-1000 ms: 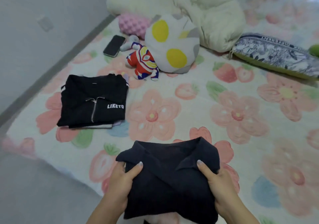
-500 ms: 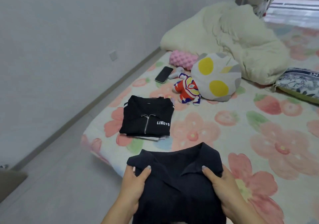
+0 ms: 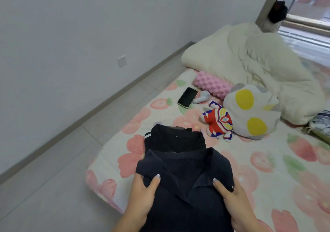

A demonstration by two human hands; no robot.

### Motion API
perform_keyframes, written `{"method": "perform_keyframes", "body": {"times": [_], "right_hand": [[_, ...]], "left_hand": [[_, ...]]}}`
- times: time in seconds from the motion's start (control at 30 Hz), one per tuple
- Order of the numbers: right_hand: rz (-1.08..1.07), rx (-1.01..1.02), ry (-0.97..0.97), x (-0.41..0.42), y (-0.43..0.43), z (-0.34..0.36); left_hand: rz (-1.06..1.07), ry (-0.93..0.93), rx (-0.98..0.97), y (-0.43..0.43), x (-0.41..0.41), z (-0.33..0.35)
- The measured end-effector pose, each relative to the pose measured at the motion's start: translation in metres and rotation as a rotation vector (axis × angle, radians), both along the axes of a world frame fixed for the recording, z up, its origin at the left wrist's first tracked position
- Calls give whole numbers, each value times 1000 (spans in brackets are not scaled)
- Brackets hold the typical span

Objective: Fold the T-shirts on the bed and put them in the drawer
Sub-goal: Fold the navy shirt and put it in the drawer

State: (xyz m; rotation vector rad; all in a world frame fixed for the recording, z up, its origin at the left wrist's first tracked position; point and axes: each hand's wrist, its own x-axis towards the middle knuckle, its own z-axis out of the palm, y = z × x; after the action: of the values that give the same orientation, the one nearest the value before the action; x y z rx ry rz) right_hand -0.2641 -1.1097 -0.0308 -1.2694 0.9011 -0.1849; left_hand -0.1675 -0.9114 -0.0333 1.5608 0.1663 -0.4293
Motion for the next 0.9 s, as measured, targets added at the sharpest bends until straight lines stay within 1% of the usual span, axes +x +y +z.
{"method": "perform_keyframes", "body": {"times": [0.13, 0.23, 0.3, 0.33, 0.4, 0.47, 0.53, 0.57, 0.6, 0.63, 0.7, 0.77, 0.8, 0.83, 0.87, 0.9], "right_hand": [[-74, -29, -14, 55, -14, 1], [-70, -47, -7, 100, -35, -33], [-61, -2, 88, 128, -45, -76], [-54, 30, 171, 138, -48, -101], [-32, 75, 372, 147, -49, -148], [-72, 24, 519, 149, -50, -176], [-121, -22, 547, 146, -58, -187], [-107, -10, 539, 144, -63, -191], [-80, 54, 510, 142, -68, -194], [-58, 166, 459, 141, -73, -194], [-17, 416, 342, 138, -84, -194], [2, 555, 215, 138, -99, -188], [6, 563, 196, 141, -104, -186], [7, 530, 217, 142, -105, -186], [29, 472, 264, 146, -102, -188], [70, 404, 324, 152, -95, -189]], "left_hand": [[-85, -50, 22, -13, 69, 0], [-62, -88, 123, -29, 119, -36], [-64, -112, 211, -41, 143, -79], [-84, -86, 253, -46, 151, -102], [-139, 45, 369, -53, 157, -145], [-138, 121, 508, -48, 158, -178], [-103, 128, 588, -41, 161, -191], [-86, 149, 586, -38, 164, -193], [-70, 203, 550, -37, 168, -193], [-53, 273, 470, -36, 172, -192], [-50, 416, 204, -35, 180, -186], [-76, 531, -61, -29, 191, -181], [-84, 553, -125, -25, 197, -181], [-94, 550, -139, -24, 200, -182], [-113, 516, -101, -25, 200, -185], [-166, 459, -12, -31, 199, -187]]}}
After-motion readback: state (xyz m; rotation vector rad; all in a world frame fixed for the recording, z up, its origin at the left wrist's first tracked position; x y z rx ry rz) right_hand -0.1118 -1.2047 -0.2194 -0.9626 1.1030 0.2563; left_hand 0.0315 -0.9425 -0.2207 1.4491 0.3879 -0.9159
